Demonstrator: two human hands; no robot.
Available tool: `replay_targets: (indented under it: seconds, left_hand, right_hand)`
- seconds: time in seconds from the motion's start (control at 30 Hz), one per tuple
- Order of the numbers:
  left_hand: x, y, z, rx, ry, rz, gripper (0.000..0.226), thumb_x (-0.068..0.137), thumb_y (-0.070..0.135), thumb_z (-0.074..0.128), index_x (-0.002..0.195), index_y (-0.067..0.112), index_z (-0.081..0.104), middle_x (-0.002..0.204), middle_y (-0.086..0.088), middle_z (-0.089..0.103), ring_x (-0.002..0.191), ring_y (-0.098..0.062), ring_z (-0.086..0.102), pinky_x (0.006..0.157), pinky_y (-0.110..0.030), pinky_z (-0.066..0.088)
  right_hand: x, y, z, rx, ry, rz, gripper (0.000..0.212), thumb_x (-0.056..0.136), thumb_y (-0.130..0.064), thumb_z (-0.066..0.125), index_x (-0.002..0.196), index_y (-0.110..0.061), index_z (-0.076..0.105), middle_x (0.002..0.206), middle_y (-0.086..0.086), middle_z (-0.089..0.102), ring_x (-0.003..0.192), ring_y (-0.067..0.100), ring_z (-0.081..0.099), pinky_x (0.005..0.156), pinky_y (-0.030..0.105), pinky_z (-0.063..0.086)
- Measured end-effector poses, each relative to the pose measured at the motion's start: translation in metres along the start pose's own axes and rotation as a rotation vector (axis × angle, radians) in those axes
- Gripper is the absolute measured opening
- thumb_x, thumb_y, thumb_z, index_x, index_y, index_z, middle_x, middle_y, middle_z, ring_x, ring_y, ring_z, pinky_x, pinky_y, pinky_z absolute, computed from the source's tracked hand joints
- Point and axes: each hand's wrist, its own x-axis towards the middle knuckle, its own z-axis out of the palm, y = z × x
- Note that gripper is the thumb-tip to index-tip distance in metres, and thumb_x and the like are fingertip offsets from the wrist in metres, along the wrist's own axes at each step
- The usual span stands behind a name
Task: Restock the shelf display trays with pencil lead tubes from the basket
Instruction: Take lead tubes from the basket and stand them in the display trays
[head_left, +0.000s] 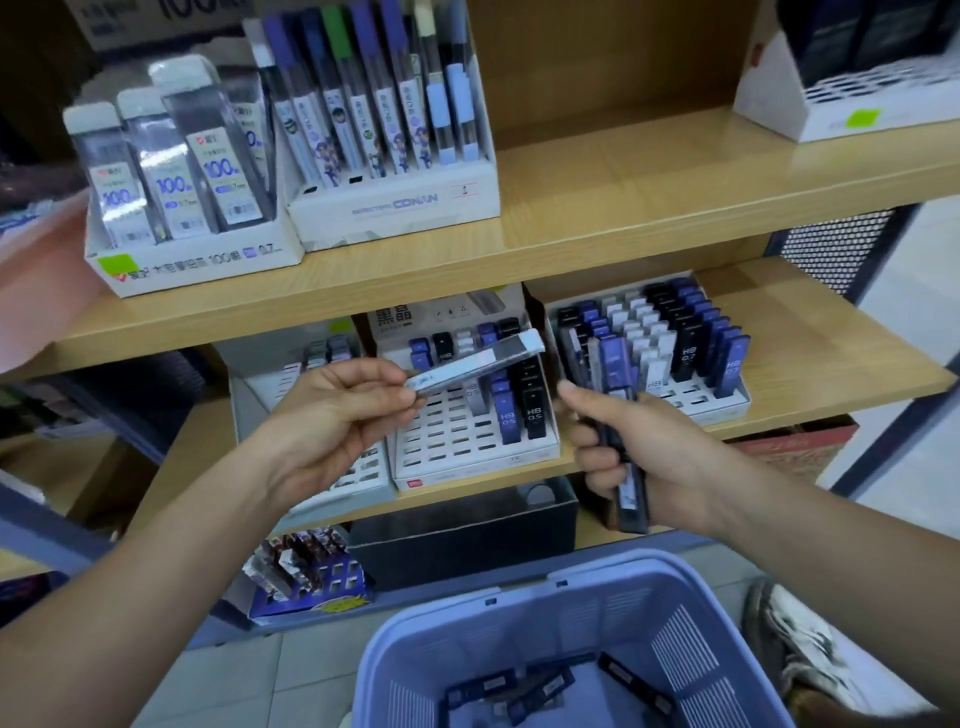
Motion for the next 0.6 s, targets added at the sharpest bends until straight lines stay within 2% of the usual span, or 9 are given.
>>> replay_targets:
  seconds: [0.13,0.23,0.4,0.5,0.6]
  left_hand:
    - [-0.007,-0.016,0.021,0.084,-0.064,-0.038,0.016,0.06,-0.01,0.068,0.07,0.003,0.067,0.08,-0.016,0.072,0.074,-0.026,0.072,0.062,-0.026,0.06]
    - [-0.013,-0.026,0.035,0.207,-0.125,-0.067,0.022,0.057,-0.009,0.074,0.069,0.006,0.063,0.081,-0.012,0.07,0.078,-0.031,0.071,0.065,-0.029,0.06]
    - [-0.023,-0.043,0.054,0.408,-0.192,-0.05,0.034,0.065,-0.014,0.077,0.062,0.014,0.058,0.08,-0.01,0.064,0.079,-0.036,0.069,0.071,-0.035,0.059]
    - [-0.022,-0.042,0.053,0.49,-0.243,-0.063,0.027,0.072,-0.006,0.076,0.071,0.013,0.056,0.077,-0.007,0.063,0.076,-0.026,0.067,0.074,-0.034,0.058]
    - [-0.018,-0.027,0.044,0.397,-0.21,-0.054,0.019,0.076,0.014,0.073,0.089,0.011,0.06,0.08,-0.003,0.067,0.073,-0.016,0.063,0.069,-0.03,0.056]
  right_hand:
    - [0.002,-0.001,0.013,0.153,0.033,-0.088,0.02,0.092,-0.022,0.064,0.106,-0.007,0.065,0.061,-0.003,0.045,0.046,0.007,0.037,0.039,0.015,0.029]
    - [0.006,-0.001,0.019,0.195,0.064,-0.12,0.011,0.092,-0.016,0.065,0.101,-0.009,0.062,0.06,-0.002,0.045,0.044,0.007,0.038,0.037,0.016,0.031]
    - [0.01,0.007,0.026,0.083,0.077,-0.144,0.008,0.091,-0.014,0.067,0.089,-0.007,0.063,0.06,-0.001,0.046,0.045,0.008,0.039,0.039,0.018,0.03]
    - [0.01,0.008,0.027,-0.001,0.098,-0.138,0.01,0.088,-0.014,0.07,0.085,-0.008,0.064,0.059,-0.001,0.047,0.045,0.009,0.039,0.04,0.019,0.031]
    - [0.013,0.009,0.028,-0.119,0.044,-0.121,0.014,0.085,-0.015,0.074,0.092,-0.006,0.065,0.06,-0.002,0.051,0.047,0.009,0.039,0.042,0.02,0.031]
